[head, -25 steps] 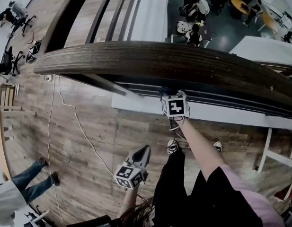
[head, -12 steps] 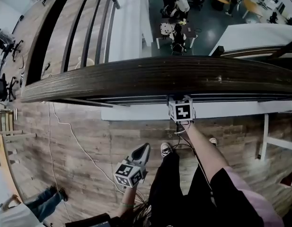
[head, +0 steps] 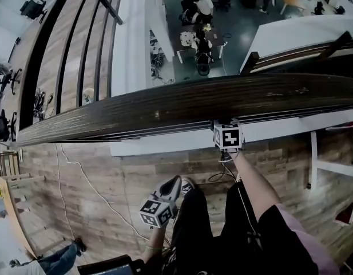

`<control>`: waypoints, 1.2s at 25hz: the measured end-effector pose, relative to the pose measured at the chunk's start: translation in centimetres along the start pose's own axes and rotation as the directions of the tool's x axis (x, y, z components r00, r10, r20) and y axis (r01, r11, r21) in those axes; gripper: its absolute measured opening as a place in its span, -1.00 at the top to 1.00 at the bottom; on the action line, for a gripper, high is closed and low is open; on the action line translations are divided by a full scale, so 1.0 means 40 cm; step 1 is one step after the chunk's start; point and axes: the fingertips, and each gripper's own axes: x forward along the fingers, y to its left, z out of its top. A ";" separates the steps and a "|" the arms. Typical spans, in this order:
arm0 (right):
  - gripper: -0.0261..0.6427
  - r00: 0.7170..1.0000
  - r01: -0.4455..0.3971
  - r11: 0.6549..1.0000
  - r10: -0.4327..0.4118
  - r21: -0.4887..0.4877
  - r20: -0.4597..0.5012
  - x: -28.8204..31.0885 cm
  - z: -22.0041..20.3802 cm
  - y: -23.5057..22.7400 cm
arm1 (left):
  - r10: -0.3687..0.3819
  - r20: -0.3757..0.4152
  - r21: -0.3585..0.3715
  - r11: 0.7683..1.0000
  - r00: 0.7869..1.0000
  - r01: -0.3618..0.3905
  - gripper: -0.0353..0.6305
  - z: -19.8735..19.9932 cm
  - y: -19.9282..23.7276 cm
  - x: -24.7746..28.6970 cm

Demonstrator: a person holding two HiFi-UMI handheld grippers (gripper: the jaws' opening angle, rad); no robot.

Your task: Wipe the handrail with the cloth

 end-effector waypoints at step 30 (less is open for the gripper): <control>0.60 0.956 0.284 0.942 -0.292 0.180 0.020 -0.413 -0.118 -1.494 | -0.131 -0.104 0.074 0.987 0.986 0.139 0.89 -0.031 -0.796 0.635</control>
